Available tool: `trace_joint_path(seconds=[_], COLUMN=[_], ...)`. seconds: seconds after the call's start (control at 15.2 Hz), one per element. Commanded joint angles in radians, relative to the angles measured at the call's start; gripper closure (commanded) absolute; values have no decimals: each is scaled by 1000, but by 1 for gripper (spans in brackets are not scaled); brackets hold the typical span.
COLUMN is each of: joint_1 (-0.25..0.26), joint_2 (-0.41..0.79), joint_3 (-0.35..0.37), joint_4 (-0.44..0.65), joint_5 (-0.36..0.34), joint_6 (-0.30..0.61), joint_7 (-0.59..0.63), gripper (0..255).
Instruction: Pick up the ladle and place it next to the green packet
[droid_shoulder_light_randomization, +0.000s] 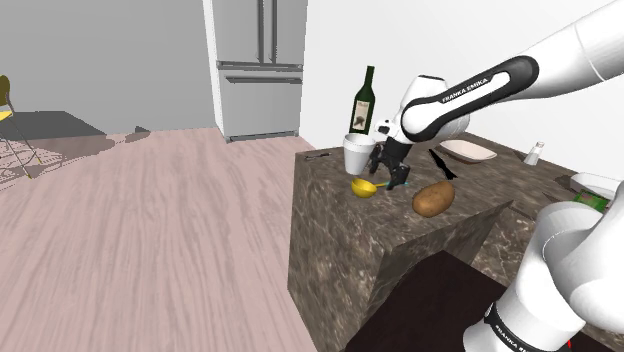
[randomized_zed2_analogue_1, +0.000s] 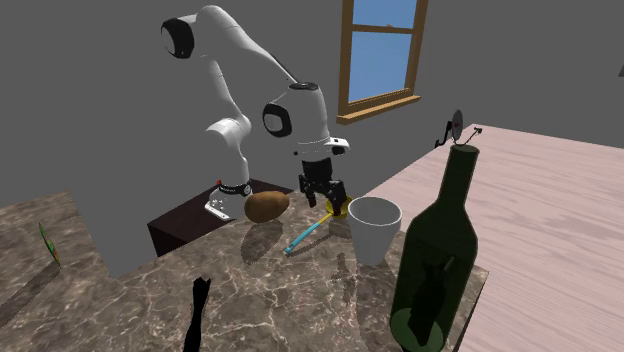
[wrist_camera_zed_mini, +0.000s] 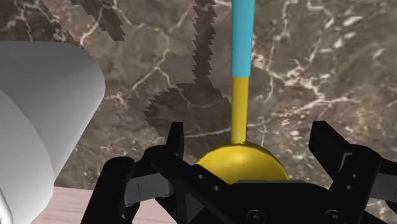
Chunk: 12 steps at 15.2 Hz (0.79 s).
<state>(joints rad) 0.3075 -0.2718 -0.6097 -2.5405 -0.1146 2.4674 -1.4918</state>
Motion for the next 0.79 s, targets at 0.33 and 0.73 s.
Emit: trace_joint_path(seconds=[0.33,0.73], joint_1=[43,42], joint_2=[103,103], joint_3=[-40,-39], joint_4=[-14,-14], joint_5=[82,82], joint_6=[109,109], joint_7=[-73,-73], gripper=[0,0])
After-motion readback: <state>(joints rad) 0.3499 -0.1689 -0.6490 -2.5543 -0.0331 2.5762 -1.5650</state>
